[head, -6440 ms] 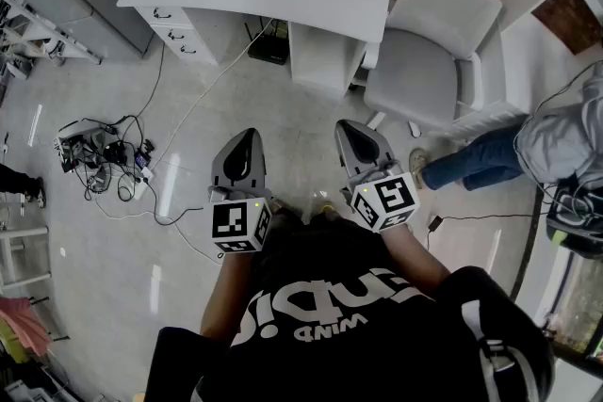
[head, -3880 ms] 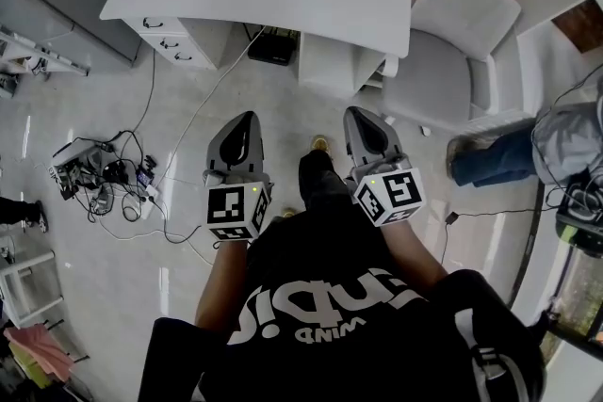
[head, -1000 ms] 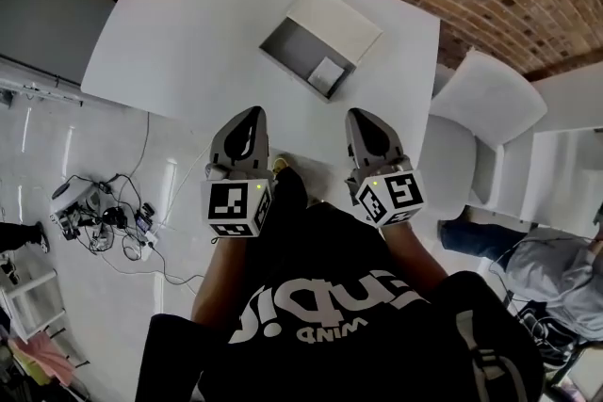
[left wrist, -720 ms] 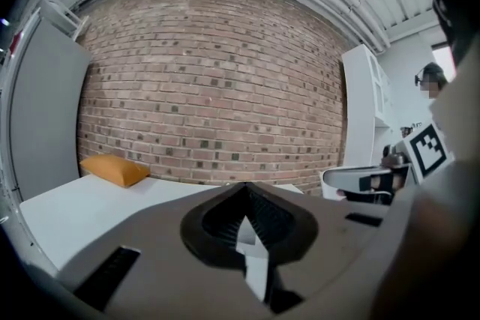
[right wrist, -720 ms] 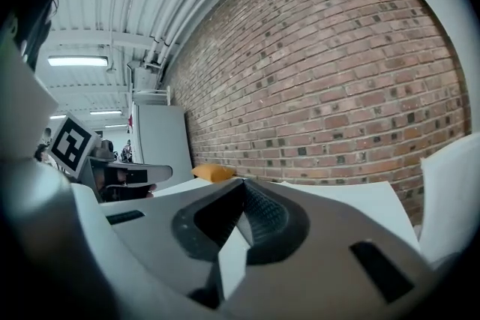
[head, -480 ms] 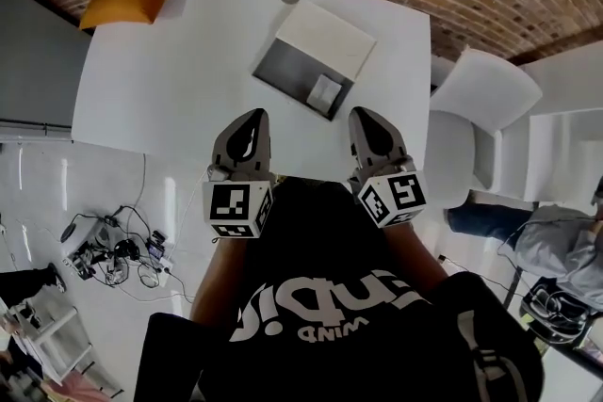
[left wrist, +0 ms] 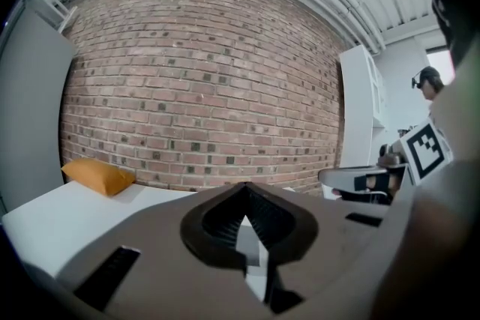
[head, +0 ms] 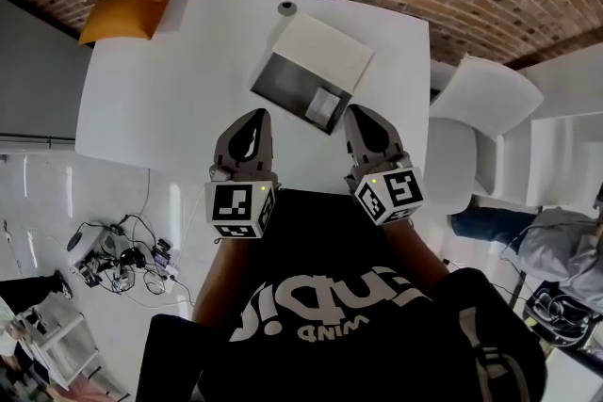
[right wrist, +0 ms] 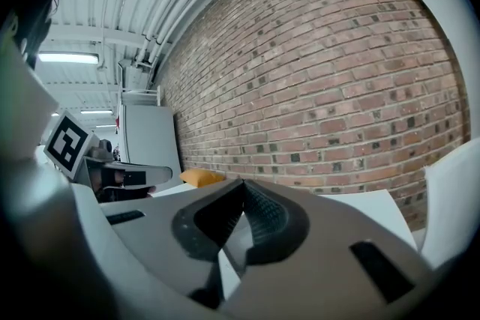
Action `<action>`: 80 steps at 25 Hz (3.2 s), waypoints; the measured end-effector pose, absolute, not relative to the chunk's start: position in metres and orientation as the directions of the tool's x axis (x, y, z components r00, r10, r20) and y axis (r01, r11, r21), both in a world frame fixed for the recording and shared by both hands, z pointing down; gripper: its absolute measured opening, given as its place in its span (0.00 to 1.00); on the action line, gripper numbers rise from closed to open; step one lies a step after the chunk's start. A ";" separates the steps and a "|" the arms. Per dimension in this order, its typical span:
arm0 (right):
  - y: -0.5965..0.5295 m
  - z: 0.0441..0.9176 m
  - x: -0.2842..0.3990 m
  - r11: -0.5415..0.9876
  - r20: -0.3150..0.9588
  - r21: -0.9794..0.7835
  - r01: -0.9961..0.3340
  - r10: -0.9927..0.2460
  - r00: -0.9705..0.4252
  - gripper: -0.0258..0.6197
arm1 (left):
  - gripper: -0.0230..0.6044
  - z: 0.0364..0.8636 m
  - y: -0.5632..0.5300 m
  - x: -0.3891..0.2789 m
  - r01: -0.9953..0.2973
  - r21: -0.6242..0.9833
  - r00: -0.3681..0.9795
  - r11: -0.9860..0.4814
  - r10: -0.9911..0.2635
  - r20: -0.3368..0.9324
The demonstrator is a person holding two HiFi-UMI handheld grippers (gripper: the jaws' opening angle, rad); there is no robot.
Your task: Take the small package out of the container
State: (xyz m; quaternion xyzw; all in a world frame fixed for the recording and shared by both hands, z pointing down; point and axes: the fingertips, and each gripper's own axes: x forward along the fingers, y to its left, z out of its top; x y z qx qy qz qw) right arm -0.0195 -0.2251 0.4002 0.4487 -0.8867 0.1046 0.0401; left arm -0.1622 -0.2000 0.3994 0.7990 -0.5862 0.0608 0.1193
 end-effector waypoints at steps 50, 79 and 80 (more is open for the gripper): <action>-0.267 0.395 0.022 0.553 0.141 -0.169 -0.816 -0.806 -0.575 0.04 | 0.37 0.537 -0.287 -0.064 -0.809 0.356 0.583 -0.467 -0.564 0.585; -0.297 0.410 0.034 0.506 0.180 -0.195 -0.840 -0.823 -0.538 0.04 | 0.37 0.639 -0.300 -0.037 -0.733 0.340 0.514 -0.589 -0.153 0.844; -0.298 0.410 0.035 0.504 0.181 -0.195 -0.841 -0.824 -0.536 0.04 | 0.36 0.641 -0.299 -0.036 -0.730 0.338 0.506 -0.594 -0.137 0.851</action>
